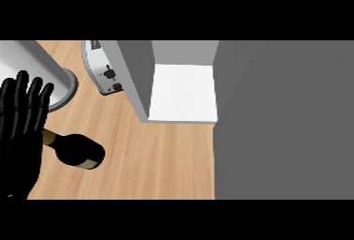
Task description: Pick up the wine, place it into the cabinet and close the cabinet
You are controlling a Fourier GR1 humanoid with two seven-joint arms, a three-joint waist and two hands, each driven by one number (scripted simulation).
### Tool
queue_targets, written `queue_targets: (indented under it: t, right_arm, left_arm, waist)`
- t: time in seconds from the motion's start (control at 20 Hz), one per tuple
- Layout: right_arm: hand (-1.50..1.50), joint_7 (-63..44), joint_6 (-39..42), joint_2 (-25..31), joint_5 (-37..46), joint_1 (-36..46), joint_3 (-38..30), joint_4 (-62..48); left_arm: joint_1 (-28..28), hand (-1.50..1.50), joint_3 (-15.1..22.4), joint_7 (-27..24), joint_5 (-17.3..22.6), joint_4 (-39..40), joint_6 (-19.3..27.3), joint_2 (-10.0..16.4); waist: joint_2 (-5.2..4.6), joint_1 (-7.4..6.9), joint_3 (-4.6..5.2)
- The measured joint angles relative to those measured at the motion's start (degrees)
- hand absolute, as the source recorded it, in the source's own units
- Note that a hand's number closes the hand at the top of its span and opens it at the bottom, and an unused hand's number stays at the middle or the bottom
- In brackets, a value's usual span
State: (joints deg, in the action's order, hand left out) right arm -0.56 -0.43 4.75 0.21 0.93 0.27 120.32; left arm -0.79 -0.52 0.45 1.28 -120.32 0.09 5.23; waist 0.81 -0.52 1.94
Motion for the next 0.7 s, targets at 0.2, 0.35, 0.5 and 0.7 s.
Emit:
queue_targets:
  t: [0.2, 0.35, 0.5, 0.7]
  right_arm:
    - [-1.5, 0.39, 1.32, 0.27, -0.92, -2.32, 0.61, 1.88]
    - [-1.5, -0.27, 2.99, 0.45, -2.3, -4.06, 2.0, 2.59]
    - [-1.5, -2.73, 5.91, 1.31, -4.9, -5.91, 4.22, 3.57]
    - [-1.5, -5.85, 8.14, 2.52, -7.39, -9.37, 5.7, 7.37]
  left_arm:
    - [3.13, -1.5, 0.48, -3.58, 8.36, -0.14, -9.58, 3.22]
    - [5.62, -1.5, 4.14, -4.18, 16.1, -0.09, -19.13, 6.03]
    - [10.03, -1.5, 7.4, -2.11, 25.25, 0.46, -26.71, 8.54]
    - [16.13, -1.5, 4.82, -0.21, 38.74, -1.35, -35.28, 15.77]
  waist:
    - [-0.34, 0.43, -1.12]
    - [-0.43, 0.85, -1.4]
    - [-0.5, 0.65, -1.57]
    - [-0.47, 0.34, -1.75]
